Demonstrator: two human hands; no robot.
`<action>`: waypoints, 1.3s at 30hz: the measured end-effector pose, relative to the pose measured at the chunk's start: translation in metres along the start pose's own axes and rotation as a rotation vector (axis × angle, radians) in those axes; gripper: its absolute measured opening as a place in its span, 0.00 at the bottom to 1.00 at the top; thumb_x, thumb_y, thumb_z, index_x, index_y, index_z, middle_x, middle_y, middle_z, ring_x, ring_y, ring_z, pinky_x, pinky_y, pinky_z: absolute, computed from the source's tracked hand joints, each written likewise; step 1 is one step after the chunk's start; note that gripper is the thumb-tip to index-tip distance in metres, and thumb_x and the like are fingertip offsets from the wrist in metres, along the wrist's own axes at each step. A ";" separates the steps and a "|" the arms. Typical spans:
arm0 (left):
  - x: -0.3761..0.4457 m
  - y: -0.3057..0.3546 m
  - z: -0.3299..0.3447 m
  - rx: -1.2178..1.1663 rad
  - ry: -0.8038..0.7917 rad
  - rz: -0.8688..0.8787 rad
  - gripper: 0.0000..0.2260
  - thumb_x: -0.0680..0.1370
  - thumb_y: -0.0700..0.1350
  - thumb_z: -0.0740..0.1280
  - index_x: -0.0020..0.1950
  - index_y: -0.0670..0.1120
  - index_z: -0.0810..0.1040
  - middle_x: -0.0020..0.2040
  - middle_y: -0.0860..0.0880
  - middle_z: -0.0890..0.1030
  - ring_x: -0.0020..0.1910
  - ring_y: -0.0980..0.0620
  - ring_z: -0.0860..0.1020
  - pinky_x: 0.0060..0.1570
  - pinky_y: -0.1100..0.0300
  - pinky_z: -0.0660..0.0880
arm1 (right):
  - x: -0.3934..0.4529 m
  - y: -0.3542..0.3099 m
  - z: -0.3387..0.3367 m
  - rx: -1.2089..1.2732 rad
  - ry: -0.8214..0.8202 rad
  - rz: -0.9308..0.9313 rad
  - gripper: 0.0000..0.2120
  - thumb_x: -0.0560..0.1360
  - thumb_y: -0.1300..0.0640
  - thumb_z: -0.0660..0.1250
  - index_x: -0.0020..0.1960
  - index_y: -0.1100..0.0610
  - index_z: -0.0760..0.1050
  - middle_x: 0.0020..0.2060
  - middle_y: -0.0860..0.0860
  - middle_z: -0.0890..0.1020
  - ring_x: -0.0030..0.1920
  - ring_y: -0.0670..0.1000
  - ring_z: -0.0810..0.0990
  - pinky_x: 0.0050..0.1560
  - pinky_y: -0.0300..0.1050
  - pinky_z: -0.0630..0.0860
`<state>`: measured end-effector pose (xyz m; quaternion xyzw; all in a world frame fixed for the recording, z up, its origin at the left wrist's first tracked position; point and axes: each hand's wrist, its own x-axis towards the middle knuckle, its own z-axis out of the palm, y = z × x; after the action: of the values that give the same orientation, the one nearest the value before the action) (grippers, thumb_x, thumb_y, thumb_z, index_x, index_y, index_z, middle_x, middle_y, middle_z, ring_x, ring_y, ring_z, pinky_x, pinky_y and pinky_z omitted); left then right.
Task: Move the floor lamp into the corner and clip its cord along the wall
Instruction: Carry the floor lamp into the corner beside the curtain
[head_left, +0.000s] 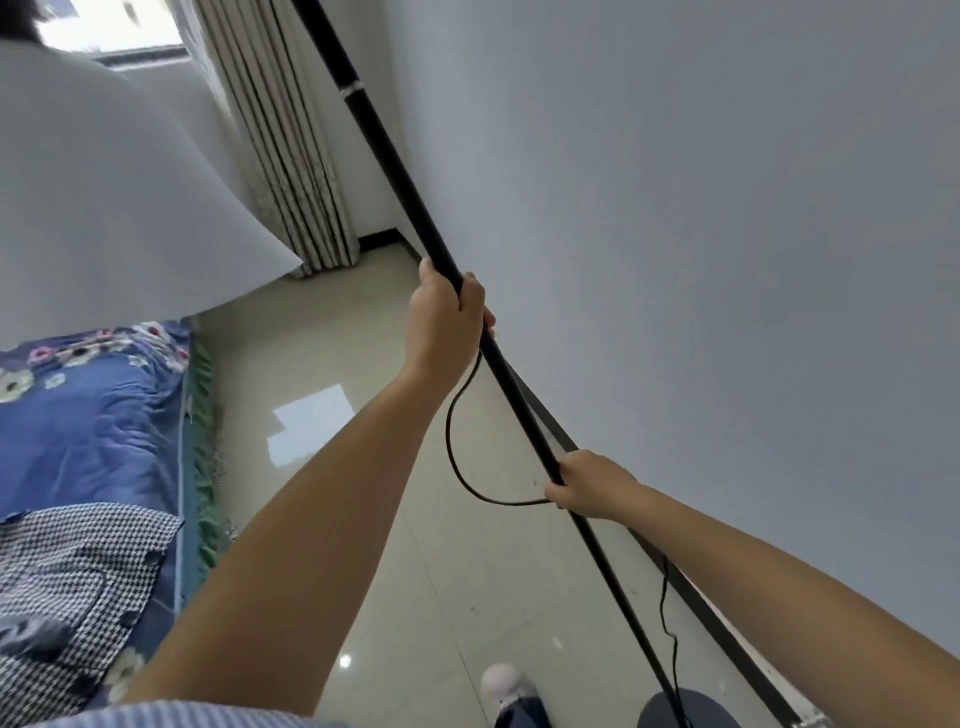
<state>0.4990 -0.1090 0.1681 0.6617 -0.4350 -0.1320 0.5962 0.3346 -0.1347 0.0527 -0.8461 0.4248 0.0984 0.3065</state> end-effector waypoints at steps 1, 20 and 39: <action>0.020 -0.007 -0.010 0.006 0.030 0.017 0.16 0.80 0.36 0.55 0.35 0.53 0.60 0.24 0.52 0.72 0.20 0.59 0.72 0.25 0.60 0.72 | 0.017 -0.015 -0.008 -0.008 -0.016 -0.009 0.17 0.71 0.59 0.57 0.25 0.54 0.57 0.38 0.63 0.80 0.33 0.54 0.70 0.32 0.43 0.63; 0.471 -0.162 -0.194 -0.001 0.207 0.032 0.06 0.80 0.36 0.55 0.45 0.45 0.62 0.28 0.51 0.70 0.24 0.54 0.73 0.25 0.60 0.75 | 0.450 -0.292 -0.163 -0.120 -0.137 -0.180 0.10 0.72 0.58 0.57 0.31 0.53 0.66 0.38 0.50 0.79 0.22 0.48 0.68 0.26 0.39 0.66; 0.940 -0.376 -0.273 0.065 0.099 0.094 0.10 0.81 0.37 0.55 0.59 0.32 0.63 0.28 0.50 0.71 0.19 0.65 0.73 0.19 0.77 0.70 | 0.912 -0.478 -0.292 -0.013 -0.038 -0.116 0.12 0.69 0.58 0.57 0.27 0.52 0.64 0.32 0.48 0.80 0.36 0.54 0.75 0.29 0.40 0.66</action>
<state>1.3969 -0.6479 0.2209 0.6651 -0.4399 -0.0567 0.6007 1.2444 -0.6954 0.1027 -0.8693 0.3683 0.0992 0.3145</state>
